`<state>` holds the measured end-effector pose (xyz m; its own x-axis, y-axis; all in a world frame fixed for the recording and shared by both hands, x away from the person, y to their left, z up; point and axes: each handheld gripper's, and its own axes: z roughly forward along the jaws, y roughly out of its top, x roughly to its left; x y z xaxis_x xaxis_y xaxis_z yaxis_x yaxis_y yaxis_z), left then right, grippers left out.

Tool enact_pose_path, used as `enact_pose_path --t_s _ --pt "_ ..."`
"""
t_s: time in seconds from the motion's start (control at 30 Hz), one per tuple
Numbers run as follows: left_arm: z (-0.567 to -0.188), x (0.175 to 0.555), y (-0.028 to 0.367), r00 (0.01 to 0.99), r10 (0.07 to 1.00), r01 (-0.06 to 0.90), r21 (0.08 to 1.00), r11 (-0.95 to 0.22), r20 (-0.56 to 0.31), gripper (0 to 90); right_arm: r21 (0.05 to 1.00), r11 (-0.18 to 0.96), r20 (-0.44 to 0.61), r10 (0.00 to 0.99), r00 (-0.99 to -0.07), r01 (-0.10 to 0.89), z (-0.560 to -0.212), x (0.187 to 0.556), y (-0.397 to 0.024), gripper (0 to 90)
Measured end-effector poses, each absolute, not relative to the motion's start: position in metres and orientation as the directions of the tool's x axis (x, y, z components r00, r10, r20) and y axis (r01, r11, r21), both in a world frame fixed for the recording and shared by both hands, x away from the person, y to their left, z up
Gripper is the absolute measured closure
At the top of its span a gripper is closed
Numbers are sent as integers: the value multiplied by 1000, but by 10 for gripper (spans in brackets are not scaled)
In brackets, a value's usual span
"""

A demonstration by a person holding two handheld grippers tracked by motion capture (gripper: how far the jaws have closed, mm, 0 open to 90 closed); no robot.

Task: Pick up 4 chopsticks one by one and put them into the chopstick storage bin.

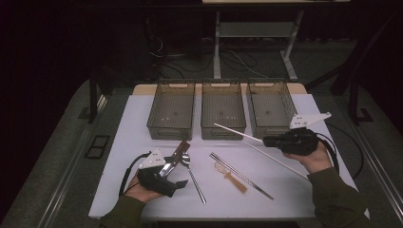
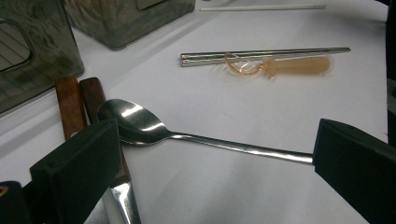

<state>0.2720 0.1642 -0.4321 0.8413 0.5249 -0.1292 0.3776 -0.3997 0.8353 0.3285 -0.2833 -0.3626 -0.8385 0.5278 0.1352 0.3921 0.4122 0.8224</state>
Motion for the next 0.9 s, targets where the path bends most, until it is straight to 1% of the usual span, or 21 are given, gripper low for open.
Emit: enact_pose_path --t_s 0.23,0.6,0.9 --pt "-432 272 164 841 525 379 835 -398 -131 0 826 407 123 544 -830 390 -358 335 -270 838" --pt "-433 272 164 838 528 385 832 -399 -135 0 829 393 133 552 -823 397 -354 350 -246 838" --pt "-432 272 164 839 526 384 835 -395 -137 0 838 383 123 561 -818 389 -344 360 -228 838"
